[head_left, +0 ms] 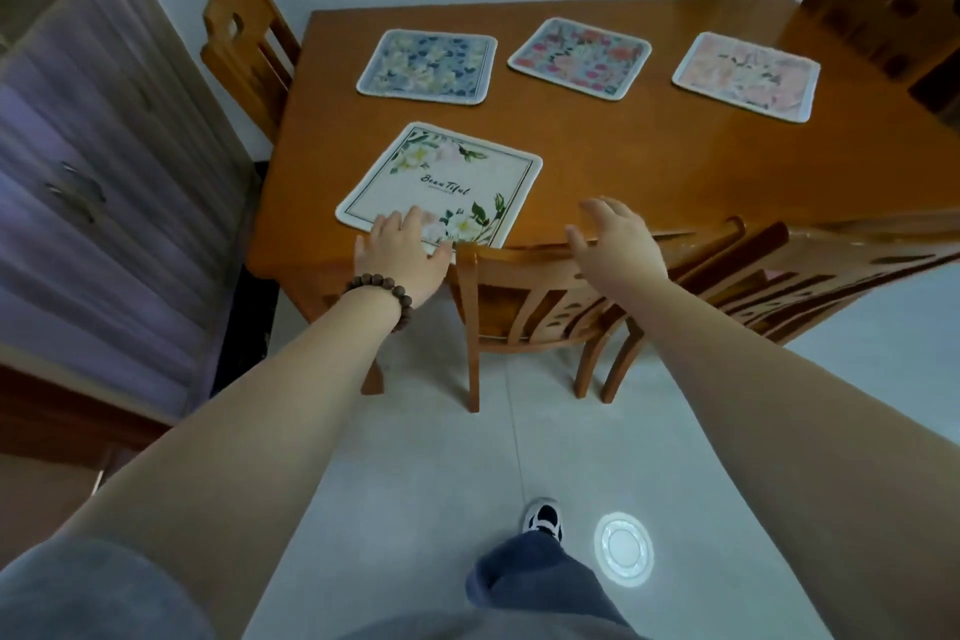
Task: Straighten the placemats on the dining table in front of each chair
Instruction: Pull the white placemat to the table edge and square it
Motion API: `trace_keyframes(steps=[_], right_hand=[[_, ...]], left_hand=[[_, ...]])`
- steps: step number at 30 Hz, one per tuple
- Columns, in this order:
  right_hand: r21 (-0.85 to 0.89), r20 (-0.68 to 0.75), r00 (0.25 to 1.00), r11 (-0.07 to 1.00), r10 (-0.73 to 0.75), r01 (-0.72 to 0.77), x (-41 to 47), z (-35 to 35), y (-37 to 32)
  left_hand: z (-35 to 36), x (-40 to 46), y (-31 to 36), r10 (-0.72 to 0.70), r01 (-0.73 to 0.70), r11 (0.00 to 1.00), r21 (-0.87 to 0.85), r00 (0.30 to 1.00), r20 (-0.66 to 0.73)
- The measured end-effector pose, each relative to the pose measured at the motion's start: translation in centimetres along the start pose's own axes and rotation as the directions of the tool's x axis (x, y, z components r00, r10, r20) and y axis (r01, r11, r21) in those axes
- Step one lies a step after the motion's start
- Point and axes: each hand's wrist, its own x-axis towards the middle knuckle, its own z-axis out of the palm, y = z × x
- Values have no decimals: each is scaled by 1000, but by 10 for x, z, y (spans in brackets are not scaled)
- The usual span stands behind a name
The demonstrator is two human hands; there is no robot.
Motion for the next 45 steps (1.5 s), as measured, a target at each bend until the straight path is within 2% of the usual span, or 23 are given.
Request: trace_keyframes(steps=[9, 14, 19, 23, 29, 32, 34, 39, 45], right_hand=[[-9, 139, 987, 996, -83, 85, 104, 12, 20], [4, 182, 975, 992, -128, 129, 141, 42, 11], [-19, 243, 965, 994, -99, 107, 172, 74, 0], [-98, 269, 959, 989, -85, 115, 196, 101, -12], [-191, 367, 930, 981, 29, 45, 211, 145, -17], [-215, 392, 919, 975, 40, 49, 209, 163, -15], [-233, 405, 914, 970, 29, 72, 210, 172, -14], [-210, 438, 898, 966, -47, 153, 217, 186, -13], [-221, 422, 906, 967, -23, 127, 224, 184, 3]], left_hand=[[15, 81, 22, -142, 142, 990, 18, 989, 38], [26, 110, 5, -183, 182, 983, 33, 982, 48], [41, 139, -21, -200, 198, 980, 28, 976, 89], [54, 166, -53, -217, 218, 976, 6, 968, 129], [78, 184, -114, -284, 288, 957, 38, 899, 332], [86, 191, -132, -217, 214, 975, 60, 867, 448], [91, 193, -138, -202, 187, 979, 79, 854, 479], [97, 190, -140, -173, 191, 982, 5, 877, 447], [109, 183, -112, -185, 222, 974, -53, 902, 391]])
